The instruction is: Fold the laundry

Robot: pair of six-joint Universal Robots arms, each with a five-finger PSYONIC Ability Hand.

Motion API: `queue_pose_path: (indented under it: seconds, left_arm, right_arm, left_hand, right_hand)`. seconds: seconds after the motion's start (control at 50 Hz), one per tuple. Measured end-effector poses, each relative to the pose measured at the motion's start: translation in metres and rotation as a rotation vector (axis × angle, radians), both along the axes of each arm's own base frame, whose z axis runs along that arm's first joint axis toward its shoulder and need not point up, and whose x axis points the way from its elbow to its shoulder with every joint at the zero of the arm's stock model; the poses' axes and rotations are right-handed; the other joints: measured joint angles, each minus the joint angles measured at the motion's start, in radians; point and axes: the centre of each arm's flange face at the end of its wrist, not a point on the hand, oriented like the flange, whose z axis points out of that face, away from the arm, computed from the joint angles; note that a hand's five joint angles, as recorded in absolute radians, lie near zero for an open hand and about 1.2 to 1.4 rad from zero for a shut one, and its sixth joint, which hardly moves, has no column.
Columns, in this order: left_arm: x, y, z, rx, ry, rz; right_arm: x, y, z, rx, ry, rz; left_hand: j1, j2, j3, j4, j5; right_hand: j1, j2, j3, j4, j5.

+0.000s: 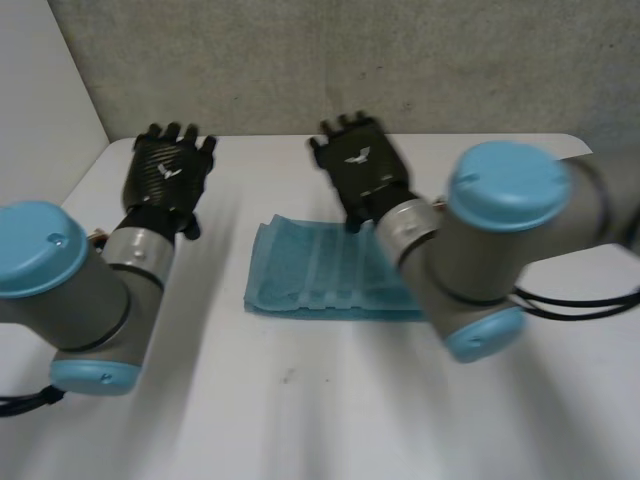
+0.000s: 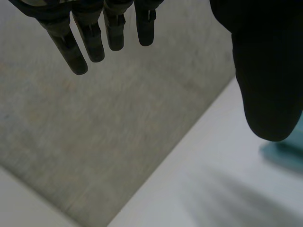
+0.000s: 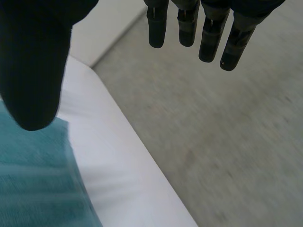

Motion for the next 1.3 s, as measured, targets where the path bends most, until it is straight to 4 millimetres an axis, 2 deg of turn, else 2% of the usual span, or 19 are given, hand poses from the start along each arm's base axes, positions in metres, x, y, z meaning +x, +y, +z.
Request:
queue_pose_path:
  seconds: [0.02, 0.06, 0.12, 0.2, 0.3, 0.56, 0.58, 0.62, 0.64, 0.74, 0.78, 0.86, 1.02, 1.1, 1.14, 1.2, 1.24, 1.26, 1.3]
  left_arm:
    - [0.0, 0.0, 0.0, 0.0, 0.0, 0.0]
    - [-0.019, 0.004, 0.004, 0.005, 0.06, -0.069]
    - [-0.038, 0.009, 0.001, 0.025, 0.099, -0.139]
    - [-0.061, 0.012, -0.016, 0.08, 0.11, -0.216]
    - [-0.074, 0.011, -0.042, 0.148, 0.082, -0.242]
    - [-0.072, 0.01, -0.059, 0.202, 0.051, -0.222]
    - [-0.071, 0.01, -0.059, 0.205, 0.05, -0.219]
    - [-0.069, 0.011, -0.059, 0.211, 0.048, -0.213]
    - [-0.069, 0.011, -0.059, 0.214, 0.047, -0.21]
    - [-0.066, 0.012, -0.057, 0.226, 0.045, -0.191]
    - [-0.062, 0.014, -0.055, 0.233, 0.043, -0.17]
    - [-0.056, 0.017, -0.052, 0.238, 0.041, -0.146]
    - [-0.04, 0.024, -0.039, 0.235, 0.045, -0.115]
    - [-0.032, 0.024, -0.034, 0.23, 0.05, -0.1]
    - [-0.022, 0.024, -0.025, 0.217, 0.059, -0.078]
    - [-0.018, 0.024, -0.022, 0.211, 0.063, -0.069]
    - [-0.01, 0.023, -0.013, 0.197, 0.074, -0.049]
    - [-0.01, 0.023, -0.013, 0.197, 0.074, -0.049]
    - [-0.005, 0.022, -0.009, 0.188, 0.08, -0.036]
  right_arm:
    - [0.0, 0.0, 0.0, 0.0, 0.0, 0.0]
    - [-0.031, -0.009, 0.003, 0.062, -0.027, -0.074]
    - [-0.057, -0.014, -0.003, 0.129, -0.034, -0.135]
    - [-0.094, -0.02, -0.025, 0.243, -0.014, -0.225]
    - [-0.129, -0.023, -0.056, 0.36, 0.02, -0.294]
    - [-0.166, -0.034, -0.09, 0.468, -0.008, -0.316]
    - [-0.168, -0.035, -0.092, 0.471, -0.016, -0.317]
    - [-0.172, -0.038, -0.097, 0.477, -0.033, -0.321]
    - [-0.173, -0.039, -0.098, 0.479, -0.04, -0.322]
    - [-0.176, -0.044, -0.105, 0.485, -0.056, -0.328]
    - [-0.179, -0.049, -0.112, 0.493, -0.055, -0.332]
    - [-0.185, -0.056, -0.12, 0.499, -0.051, -0.341]
    - [-0.199, -0.075, -0.111, 0.436, -0.024, -0.38]
    - [-0.198, -0.081, -0.095, 0.367, -0.007, -0.377]
    - [-0.174, -0.08, -0.062, 0.255, 0.005, -0.32]
    - [-0.155, -0.075, -0.049, 0.216, 0.006, -0.276]
    - [-0.102, -0.052, -0.027, 0.16, 0.005, -0.147]
    - [-0.102, -0.052, -0.027, 0.16, 0.005, -0.147]
    - [-0.068, -0.032, -0.022, 0.149, 0.009, -0.056]
  left_hand:
    - [0.0, 0.0, 0.0, 0.0, 0.0]
    - [0.0, 0.0, 0.0, 0.0, 0.0]
    - [0.0, 0.0, 0.0, 0.0, 0.0]
    - [0.0, 0.0, 0.0, 0.0, 0.0]
    - [0.0, 0.0, 0.0, 0.0, 0.0]
    - [0.0, 0.0, 0.0, 0.0, 0.0]
    - [0.0, 0.0, 0.0, 0.0, 0.0]
    - [0.0, 0.0, 0.0, 0.0, 0.0]
    - [0.0, 0.0, 0.0, 0.0, 0.0]
    - [0.0, 0.0, 0.0, 0.0, 0.0]
    - [0.0, 0.0, 0.0, 0.0, 0.0]
    - [0.0, 0.0, 0.0, 0.0, 0.0]
    - [0.0, 0.0, 0.0, 0.0, 0.0]
    - [0.0, 0.0, 0.0, 0.0, 0.0]
    - [0.0, 0.0, 0.0, 0.0, 0.0]
    - [0.0, 0.0, 0.0, 0.0, 0.0]
    - [0.0, 0.0, 0.0, 0.0, 0.0]
    - [0.0, 0.0, 0.0, 0.0, 0.0]
    - [0.0, 0.0, 0.0, 0.0, 0.0]
  right_hand:
    - [0.0, 0.0, 0.0, 0.0, 0.0]
    - [0.0, 0.0, 0.0, 0.0, 0.0]
    - [0.0, 0.0, 0.0, 0.0, 0.0]
    - [0.0, 0.0, 0.0, 0.0, 0.0]
    - [0.003, 0.002, 0.009, 0.003, 0.004]
    - [0.003, 0.002, 0.023, 0.003, 0.004]
    - [0.112, 0.147, 0.159, 0.136, 0.126]
    - [0.112, 0.147, 0.159, 0.136, 0.126]
    - [0.223, 0.278, 0.285, 0.27, 0.245]
    - [0.314, 0.392, 0.386, 0.369, 0.338]
    - [0.525, 0.648, 0.647, 0.63, 0.591]
    - [0.672, 0.934, 0.936, 0.925, 0.848]
    - [0.672, 0.949, 0.964, 0.958, 0.872]
    - [0.681, 0.949, 0.965, 0.958, 0.885]
    - [0.681, 0.949, 0.965, 0.959, 0.901]
    - [0.681, 0.949, 0.965, 0.959, 0.906]
    - [0.681, 0.951, 0.965, 0.959, 0.912]
    - [0.681, 0.951, 0.965, 0.959, 0.912]
    - [0.689, 0.958, 0.965, 0.959, 0.913]
